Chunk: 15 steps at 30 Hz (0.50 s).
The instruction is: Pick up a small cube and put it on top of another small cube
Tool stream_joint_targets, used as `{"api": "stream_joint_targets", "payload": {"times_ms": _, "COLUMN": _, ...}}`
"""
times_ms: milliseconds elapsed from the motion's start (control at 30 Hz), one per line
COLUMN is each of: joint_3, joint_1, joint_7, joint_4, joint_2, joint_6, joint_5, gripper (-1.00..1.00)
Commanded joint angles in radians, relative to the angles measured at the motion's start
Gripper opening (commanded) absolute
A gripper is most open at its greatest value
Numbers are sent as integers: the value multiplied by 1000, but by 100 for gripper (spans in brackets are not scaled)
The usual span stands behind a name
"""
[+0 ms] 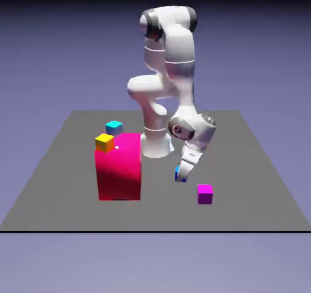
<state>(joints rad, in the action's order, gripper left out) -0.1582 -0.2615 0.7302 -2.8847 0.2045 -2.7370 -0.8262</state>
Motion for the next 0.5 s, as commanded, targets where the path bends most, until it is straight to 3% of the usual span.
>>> {"api": "stream_joint_targets", "payload": {"times_ms": 0, "joint_3": -21, "joint_1": 6, "joint_7": -31, "joint_4": -5, "joint_2": -27, "joint_6": 16, "joint_5": 43, "gripper": -100}}
{"api": "stream_joint_targets", "payload": {"times_ms": 333, "joint_3": -229, "joint_1": 66, "joint_7": -342, "joint_4": -55, "joint_2": -300, "joint_6": 177, "joint_5": 478, "gripper": -100}}
{"api": "stream_joint_targets", "payload": {"times_ms": 467, "joint_3": -191, "joint_1": 26, "joint_7": -380, "joint_4": 17, "joint_2": -275, "joint_6": 218, "joint_5": 482, "gripper": -100}}
